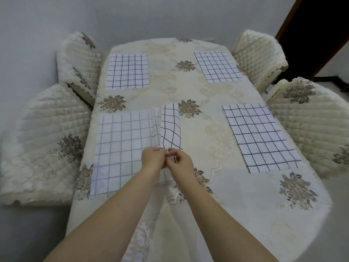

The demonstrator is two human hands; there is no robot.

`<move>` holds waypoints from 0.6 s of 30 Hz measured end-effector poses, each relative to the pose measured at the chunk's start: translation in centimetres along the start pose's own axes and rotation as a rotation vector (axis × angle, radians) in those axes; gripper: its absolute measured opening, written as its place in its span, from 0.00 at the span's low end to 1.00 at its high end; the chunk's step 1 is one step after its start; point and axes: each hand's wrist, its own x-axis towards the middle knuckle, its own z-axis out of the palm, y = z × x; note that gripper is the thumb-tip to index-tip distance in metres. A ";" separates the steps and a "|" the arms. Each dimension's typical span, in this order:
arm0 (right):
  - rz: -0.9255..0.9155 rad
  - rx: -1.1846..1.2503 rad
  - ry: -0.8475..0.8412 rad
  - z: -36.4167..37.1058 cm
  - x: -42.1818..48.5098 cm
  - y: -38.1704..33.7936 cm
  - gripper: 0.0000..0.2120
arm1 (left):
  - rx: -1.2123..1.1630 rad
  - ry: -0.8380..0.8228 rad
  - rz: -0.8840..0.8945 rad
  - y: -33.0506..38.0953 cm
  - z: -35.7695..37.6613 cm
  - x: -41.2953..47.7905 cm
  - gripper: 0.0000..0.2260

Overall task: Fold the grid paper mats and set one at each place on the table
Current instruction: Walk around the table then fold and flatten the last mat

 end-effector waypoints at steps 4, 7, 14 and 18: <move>-0.041 -0.053 -0.054 3.0 -0.6 -0.2 0.10 | -0.028 0.047 0.014 -0.4 -3.0 0.6 0.06; -0.057 -0.054 -0.098 5.3 -1.1 -0.3 0.10 | -0.042 0.084 0.017 -0.8 -5.4 1.2 0.06; -0.073 -0.095 -0.233 10.0 -2.6 0.0 0.09 | -0.105 0.164 -0.013 -2.3 -10.7 2.2 0.07; -0.074 -0.178 -0.294 12.2 -3.4 0.3 0.10 | -0.077 0.197 -0.021 -3.4 -13.2 2.7 0.11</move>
